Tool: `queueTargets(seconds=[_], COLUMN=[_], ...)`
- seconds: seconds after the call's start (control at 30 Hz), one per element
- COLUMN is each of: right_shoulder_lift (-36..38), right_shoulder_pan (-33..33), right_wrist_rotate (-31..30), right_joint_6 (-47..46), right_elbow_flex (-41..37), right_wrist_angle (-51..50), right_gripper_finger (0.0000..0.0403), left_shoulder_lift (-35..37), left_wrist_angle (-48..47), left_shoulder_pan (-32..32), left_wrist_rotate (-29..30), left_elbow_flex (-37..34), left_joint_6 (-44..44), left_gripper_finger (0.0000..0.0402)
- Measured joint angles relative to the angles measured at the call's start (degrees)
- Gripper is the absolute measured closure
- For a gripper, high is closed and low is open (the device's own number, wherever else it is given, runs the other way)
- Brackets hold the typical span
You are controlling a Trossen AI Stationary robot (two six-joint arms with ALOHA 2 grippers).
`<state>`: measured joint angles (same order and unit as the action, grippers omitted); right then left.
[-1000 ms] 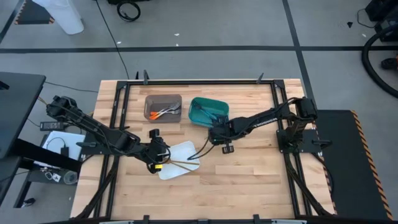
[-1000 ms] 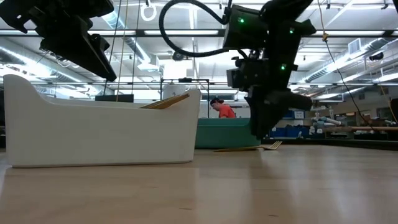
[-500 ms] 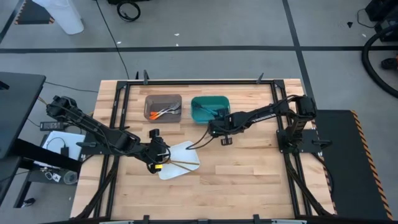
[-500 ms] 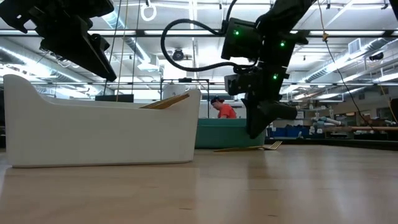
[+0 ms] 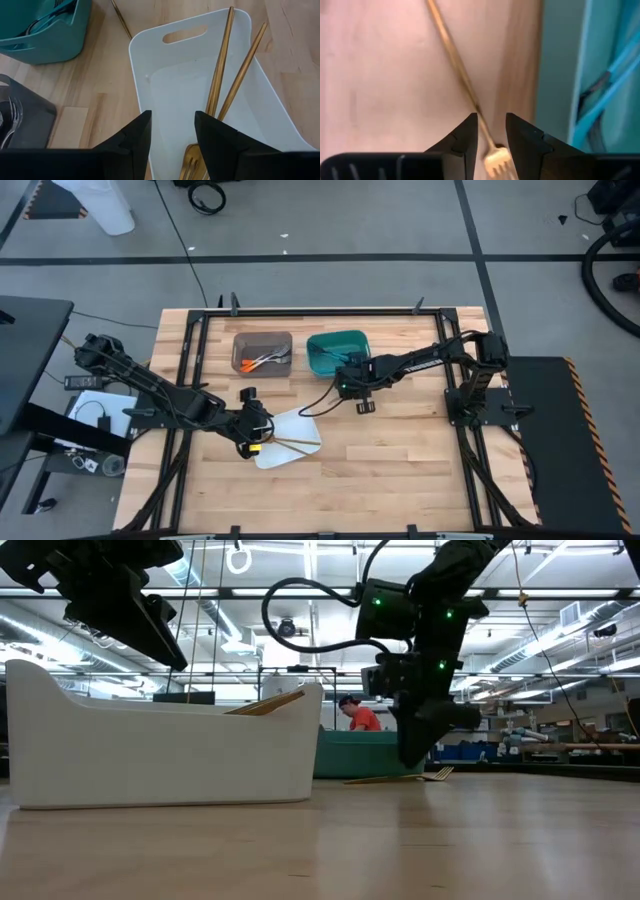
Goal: Sort silverware by color (type)
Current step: Put the gold fork into the white bin
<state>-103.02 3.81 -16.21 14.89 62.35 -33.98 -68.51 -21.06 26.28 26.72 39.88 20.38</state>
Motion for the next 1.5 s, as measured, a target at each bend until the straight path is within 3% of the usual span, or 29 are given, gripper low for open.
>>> queueTargets(seconds=[0.43,0.7,0.97,1.17,1.5], right_shoulder_lift=[0.00,-5.99,-8.09,-8.28,-8.02], right_shoulder_pan=[-0.83,-0.79,0.38,1.74,1.79], right_wrist_rotate=[3.00,3.85,5.59,5.67,9.02], right_joint_6=[-1.39,1.07,3.86,4.90,6.59], right_elbow_flex=[0.97,9.23,10.23,10.23,7.67], right_wrist_angle=[0.56,-6.03,-9.45,-12.99,-11.62], right_gripper_finger=[0.0239,0.0236,0.0237,0.0250,0.0317], left_shoulder_lift=[0.00,0.02,0.00,0.00,0.00], left_wrist_angle=[0.56,1.46,1.38,1.32,1.19], left_shoulder_pan=[-0.13,-0.13,0.33,0.33,0.33], left_wrist_rotate=[0.01,0.02,0.00,-0.15,-1.14], left_elbow_flex=[0.00,0.03,0.04,0.04,0.04], left_joint_6=[-0.07,-0.08,-0.07,-0.07,-0.13], left_gripper_finger=[0.0242,0.0242,0.0242,0.0242,0.0242])
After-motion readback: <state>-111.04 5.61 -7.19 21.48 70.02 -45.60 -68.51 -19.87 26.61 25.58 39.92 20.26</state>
